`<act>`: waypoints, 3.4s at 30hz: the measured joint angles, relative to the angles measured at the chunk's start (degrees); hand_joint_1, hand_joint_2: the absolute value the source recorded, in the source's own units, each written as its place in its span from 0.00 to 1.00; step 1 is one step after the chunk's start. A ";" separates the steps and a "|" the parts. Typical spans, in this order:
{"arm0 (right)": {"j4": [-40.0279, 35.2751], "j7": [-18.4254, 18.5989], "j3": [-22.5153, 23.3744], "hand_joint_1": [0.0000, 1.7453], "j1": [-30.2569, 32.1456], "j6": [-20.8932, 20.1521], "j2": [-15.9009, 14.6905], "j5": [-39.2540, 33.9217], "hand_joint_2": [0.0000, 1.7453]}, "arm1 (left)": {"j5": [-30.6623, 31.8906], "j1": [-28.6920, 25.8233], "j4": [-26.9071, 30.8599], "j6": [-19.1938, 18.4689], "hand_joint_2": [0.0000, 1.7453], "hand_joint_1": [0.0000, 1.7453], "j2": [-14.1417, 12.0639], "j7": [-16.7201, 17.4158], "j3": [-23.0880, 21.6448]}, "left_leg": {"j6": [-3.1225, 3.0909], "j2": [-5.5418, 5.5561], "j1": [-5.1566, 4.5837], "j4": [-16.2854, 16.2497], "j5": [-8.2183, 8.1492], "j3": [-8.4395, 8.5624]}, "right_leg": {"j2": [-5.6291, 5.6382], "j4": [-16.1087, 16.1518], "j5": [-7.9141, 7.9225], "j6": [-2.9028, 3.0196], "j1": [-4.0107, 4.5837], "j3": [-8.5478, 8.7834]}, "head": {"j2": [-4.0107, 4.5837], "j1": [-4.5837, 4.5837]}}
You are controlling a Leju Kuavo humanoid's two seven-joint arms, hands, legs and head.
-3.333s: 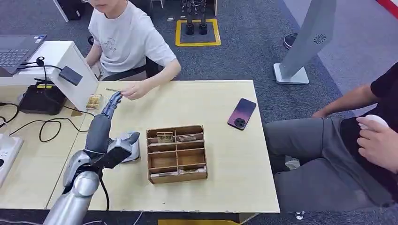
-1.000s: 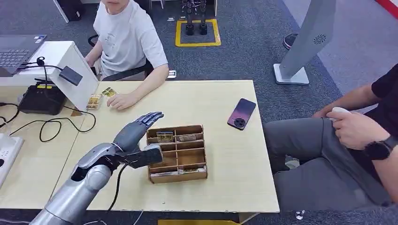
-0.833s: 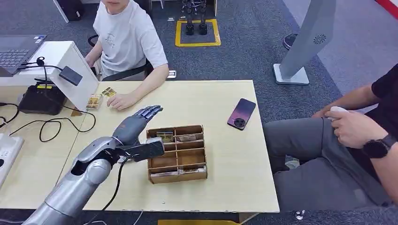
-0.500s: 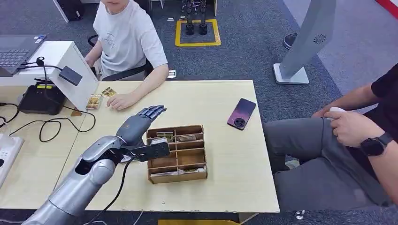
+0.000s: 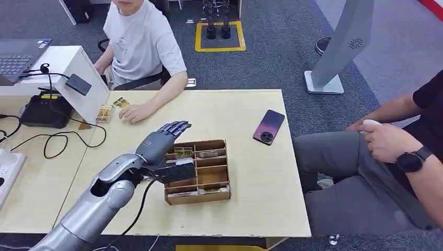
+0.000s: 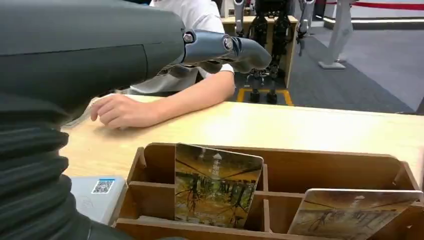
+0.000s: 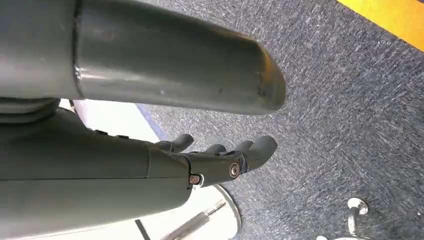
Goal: Pass the card to the sensor for recognition and then transmit it.
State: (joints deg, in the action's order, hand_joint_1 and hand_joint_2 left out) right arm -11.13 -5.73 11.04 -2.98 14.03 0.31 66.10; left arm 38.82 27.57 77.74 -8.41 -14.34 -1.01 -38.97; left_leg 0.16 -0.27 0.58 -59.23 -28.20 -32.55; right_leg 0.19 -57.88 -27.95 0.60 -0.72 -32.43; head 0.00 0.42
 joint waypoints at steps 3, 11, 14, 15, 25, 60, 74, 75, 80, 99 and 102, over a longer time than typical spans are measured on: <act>0.00 0.04 0.00 0.00 0.00 -0.02 0.00 0.00 0.00 | 0.02 0.00 -0.11 0.00 1.00 0.00 0.06 0.00 -0.07 | 0.00 0.00 0.00 0.00 0.00 0.00 | 0.00 0.00 0.00 0.00 0.00 0.00 | 0.00 0.02; 0.00 -0.11 0.00 0.00 -0.02 0.02 0.00 0.35 0.00 | 0.02 0.01 -0.68 0.02 1.00 0.00 0.35 0.00 -0.87 | 0.00 0.00 0.00 0.00 0.00 0.00 | 0.00 0.00 0.00 0.00 0.00 0.00 | 0.00 0.00; 0.00 -0.15 0.00 0.00 -0.03 0.00 0.00 0.48 0.00 | 0.13 0.01 -1.05 0.11 1.00 0.00 0.39 0.37 -0.87 | 0.00 0.00 0.00 0.00 0.00 0.00 | 0.00 0.00 0.00 0.00 0.00 0.00 | -0.02 0.02; 0.00 -0.15 0.00 0.00 -0.03 0.00 0.00 0.48 0.00 | 0.15 0.02 -1.18 0.15 1.00 0.33 0.42 0.39 -0.90 | 0.00 0.00 0.00 0.00 0.00 0.00 | 0.00 0.00 0.00 0.00 0.00 0.00 | 0.00 0.00; 0.00 -0.17 0.52 0.00 -0.07 0.20 0.02 0.26 0.00 | 0.24 0.05 -2.40 0.42 1.00 1.00 0.46 0.66 -0.90 | 0.00 0.00 0.00 0.00 0.00 -0.01 | -0.01 0.00 0.00 0.00 0.00 0.01 | 0.00 0.00; 0.00 -0.59 2.19 0.00 -0.30 0.35 0.04 0.28 0.00 | -4.07 0.86 0.96 1.33 1.00 1.00 -2.27 -0.02 -0.33 | 0.00 0.01 0.00 0.00 0.00 -0.01 | -0.01 -0.02 0.00 0.00 0.00 0.01 | 0.00 0.02; 0.02 -1.29 3.61 0.00 0.14 1.07 0.04 -0.09 0.00 | -8.05 1.35 12.04 2.01 1.00 1.00 -5.97 -1.27 4.98 | 0.00 0.01 0.00 0.01 0.00 -0.01 | -0.01 -0.02 0.00 0.00 0.00 0.00 | 0.00 0.02; 0.02 -1.29 3.74 0.00 0.18 1.14 0.04 -0.09 0.00 | -7.91 1.35 12.43 2.19 1.00 1.00 -6.03 -1.27 5.11 | 0.00 0.01 0.00 0.00 0.00 -0.01 | -0.01 -0.02 0.00 0.00 0.00 0.01 | 0.00 0.00; 0.02 -1.29 3.83 0.00 0.30 1.03 0.04 0.52 0.00 | -3.26 2.27 13.09 4.41 1.00 1.00 -5.56 2.37 6.08 | 0.01 0.02 0.00 -0.01 0.01 -0.01 | -0.01 -0.01 0.00 0.00 0.00 -0.03 | 0.00 0.02; -0.24 0.35 3.82 0.00 -1.16 -0.17 0.52 2.95 0.00 | 8.15 16.36 -12.35 10.16 1.00 1.00 5.01 11.80 9.16 | 0.00 0.07 0.00 -0.03 0.09 -0.07 | -0.06 -0.02 0.12 -0.05 0.00 -0.06 | 0.00 0.02; -0.24 0.35 3.82 0.00 -1.15 -0.17 0.52 3.02 0.00 | 8.39 16.43 -13.75 10.27 1.00 1.00 5.27 11.80 9.49 | 0.00 0.07 0.00 -0.03 0.09 -0.08 | -0.06 -0.02 0.12 -0.05 0.00 -0.06 | 0.00 0.02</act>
State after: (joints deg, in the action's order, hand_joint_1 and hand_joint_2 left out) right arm -11.37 -5.38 14.86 -4.13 13.86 0.83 69.11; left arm 47.21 44.00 64.00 1.86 -9.07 10.80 -29.48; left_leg 0.16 -0.20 0.58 -59.26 -28.11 -32.63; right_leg 0.13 -57.90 -27.83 0.55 -0.72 -32.50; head 0.00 0.44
